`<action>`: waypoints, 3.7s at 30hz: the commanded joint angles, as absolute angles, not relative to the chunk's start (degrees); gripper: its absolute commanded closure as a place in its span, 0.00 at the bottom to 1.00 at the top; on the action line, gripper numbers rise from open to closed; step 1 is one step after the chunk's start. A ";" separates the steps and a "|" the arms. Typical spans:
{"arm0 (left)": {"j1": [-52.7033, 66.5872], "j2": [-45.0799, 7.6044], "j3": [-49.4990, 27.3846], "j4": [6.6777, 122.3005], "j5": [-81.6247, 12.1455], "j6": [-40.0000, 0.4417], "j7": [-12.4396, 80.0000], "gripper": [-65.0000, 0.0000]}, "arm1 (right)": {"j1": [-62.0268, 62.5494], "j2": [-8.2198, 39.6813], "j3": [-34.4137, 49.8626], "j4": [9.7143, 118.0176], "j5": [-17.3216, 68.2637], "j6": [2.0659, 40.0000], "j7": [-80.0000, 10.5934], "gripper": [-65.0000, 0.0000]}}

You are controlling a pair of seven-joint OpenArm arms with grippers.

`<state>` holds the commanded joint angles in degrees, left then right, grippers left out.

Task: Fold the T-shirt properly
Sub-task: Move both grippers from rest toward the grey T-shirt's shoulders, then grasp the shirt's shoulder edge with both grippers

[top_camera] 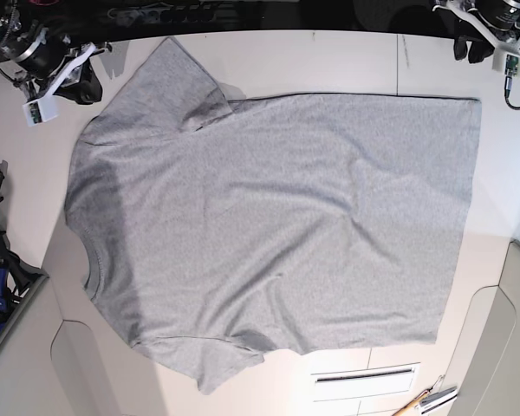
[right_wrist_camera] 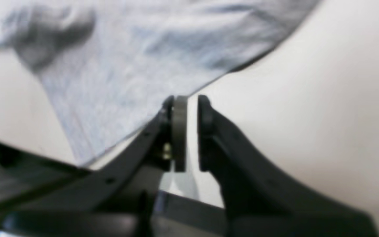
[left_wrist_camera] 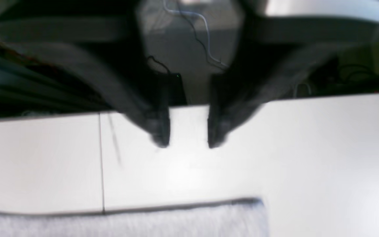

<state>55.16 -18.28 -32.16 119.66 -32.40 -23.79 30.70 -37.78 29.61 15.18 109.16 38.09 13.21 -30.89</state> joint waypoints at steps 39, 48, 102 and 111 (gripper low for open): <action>30.48 -27.94 -27.70 86.26 -53.98 -30.26 40.34 0.53 | -35.57 19.79 9.19 101.82 43.92 16.49 -36.05 0.43; 30.48 -27.64 -25.45 86.26 -52.49 -30.26 40.27 0.54 | -34.61 17.21 6.72 101.82 42.44 16.47 -36.03 0.43; -2.50 -27.59 -24.64 69.82 -35.75 -32.14 29.36 1.00 | 22.15 18.87 3.77 63.09 30.41 27.66 -34.11 1.00; -2.92 -27.94 -25.41 70.70 -37.95 -32.29 36.75 0.63 | 19.64 18.87 7.27 63.00 30.94 27.66 -40.36 0.57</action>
<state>-2.92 -27.94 -25.41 70.70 -37.95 -32.29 36.75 19.64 18.87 7.27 63.00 30.94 27.66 -40.36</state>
